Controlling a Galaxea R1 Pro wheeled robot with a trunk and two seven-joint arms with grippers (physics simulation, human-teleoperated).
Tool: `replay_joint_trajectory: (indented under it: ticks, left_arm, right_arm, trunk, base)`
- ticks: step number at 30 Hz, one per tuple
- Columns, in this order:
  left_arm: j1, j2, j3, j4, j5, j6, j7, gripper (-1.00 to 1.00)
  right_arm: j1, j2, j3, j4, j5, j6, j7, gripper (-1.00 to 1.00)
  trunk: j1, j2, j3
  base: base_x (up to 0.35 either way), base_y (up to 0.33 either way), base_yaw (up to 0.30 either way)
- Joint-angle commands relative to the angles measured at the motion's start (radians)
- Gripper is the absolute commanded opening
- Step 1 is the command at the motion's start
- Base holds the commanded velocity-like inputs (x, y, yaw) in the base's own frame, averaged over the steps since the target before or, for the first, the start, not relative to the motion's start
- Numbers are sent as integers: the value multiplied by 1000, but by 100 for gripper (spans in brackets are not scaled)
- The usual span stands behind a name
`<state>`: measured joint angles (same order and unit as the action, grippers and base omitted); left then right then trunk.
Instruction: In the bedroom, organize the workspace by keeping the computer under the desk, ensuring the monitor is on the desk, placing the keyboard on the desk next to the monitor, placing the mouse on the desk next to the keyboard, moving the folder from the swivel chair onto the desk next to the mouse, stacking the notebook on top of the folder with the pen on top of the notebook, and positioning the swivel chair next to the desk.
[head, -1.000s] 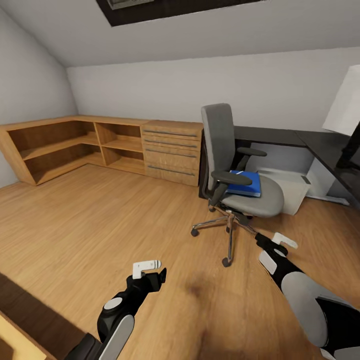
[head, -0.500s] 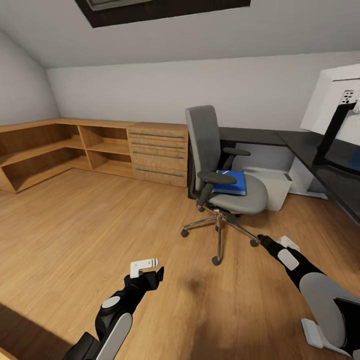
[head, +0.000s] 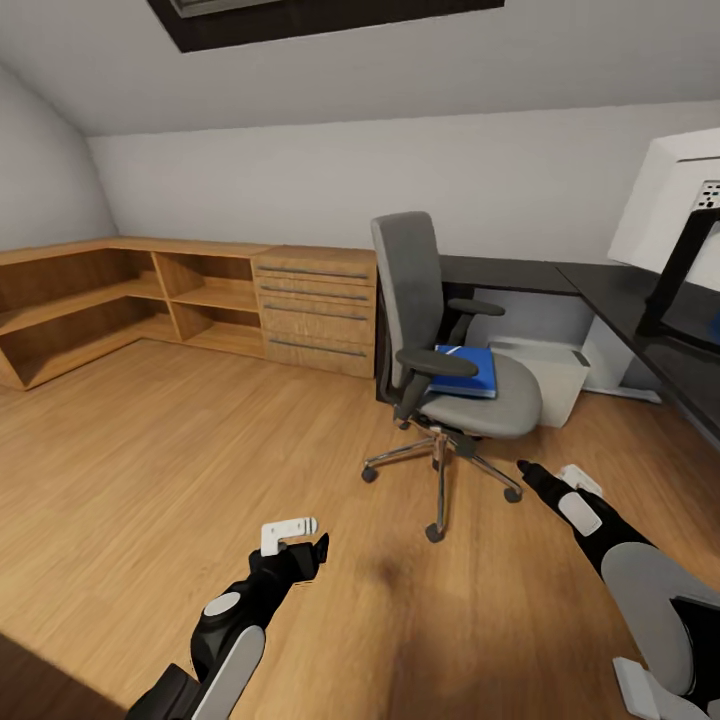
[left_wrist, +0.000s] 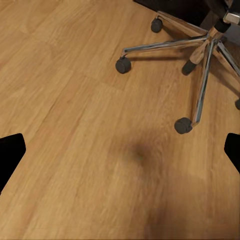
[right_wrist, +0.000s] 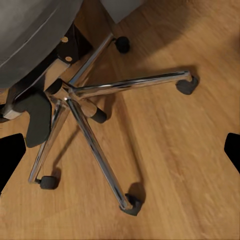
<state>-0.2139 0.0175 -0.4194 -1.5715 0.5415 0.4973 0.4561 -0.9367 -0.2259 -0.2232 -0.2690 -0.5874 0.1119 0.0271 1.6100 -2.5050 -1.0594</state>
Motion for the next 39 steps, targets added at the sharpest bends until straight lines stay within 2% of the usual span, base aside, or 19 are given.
replay_joint_trajectory:
  ticks: [1, 3, 4, 14, 15, 18, 25, 34, 39]
  left_arm:
    - [-1, 1, -2, -2, 10, 1, 10, 100]
    - [-1, 1, -2, -1, 10, 1, 10, 100]
    - [-1, 1, -2, -1, 11, 1, 10, 100]
    - [-1, 1, -1, -1, 12, 1, 10, 100]
    - [-1, 1, -1, -1, 12, 1, 10, 100]
    - [-1, 2, 0, -1, 12, 1, 10, 100]
    - [-1, 2, 4, -1, 12, 1, 12, 100]
    - [-1, 2, 53, -1, 8, -1, 13, 100]
    - [-1, 2, 90, -1, 10, 0, 12, 100]
  right_arm:
    - [0, 0, -5, -1, -4, 5, 3, 100]
    - [0, -4, -6, -1, -4, 5, 2, 100]
    - [0, -16, -7, -1, -24, 5, 2, 100]
    - [0, -25, -10, 1, -45, 6, 1, 100]
    - [-1, -33, -11, 3, -76, 6, 1, 100]
    - [-1, -39, -11, 3, -105, 8, 1, 100]
    - [0, -42, -11, 4, -115, 9, 1, 100]
    - [0, -51, -11, -2, -138, 8, 5, 100]
    - [-1, -52, -19, -18, -149, -2, 63, 100]
  trunk:
    - [0, 0, -1]
    - [0, 0, -1]
    - [0, 0, -1]
    - [0, 0, 0]
    - [0, 0, 0]
    - [0, 0, 2]
    - [0, 0, 4]
    - [0, 0, 4]
    - [0, 0, 4]
  base:
    - [305, 0, 0]
    - [249, 0, 0]
    - [22, 0, 0]
    - [3, 0, -26]
    - [0, 0, -216]
    - [0, 0, -238]
    - [93, 0, -128]
    - [188, 0, -13]
    - [187, 0, 0]
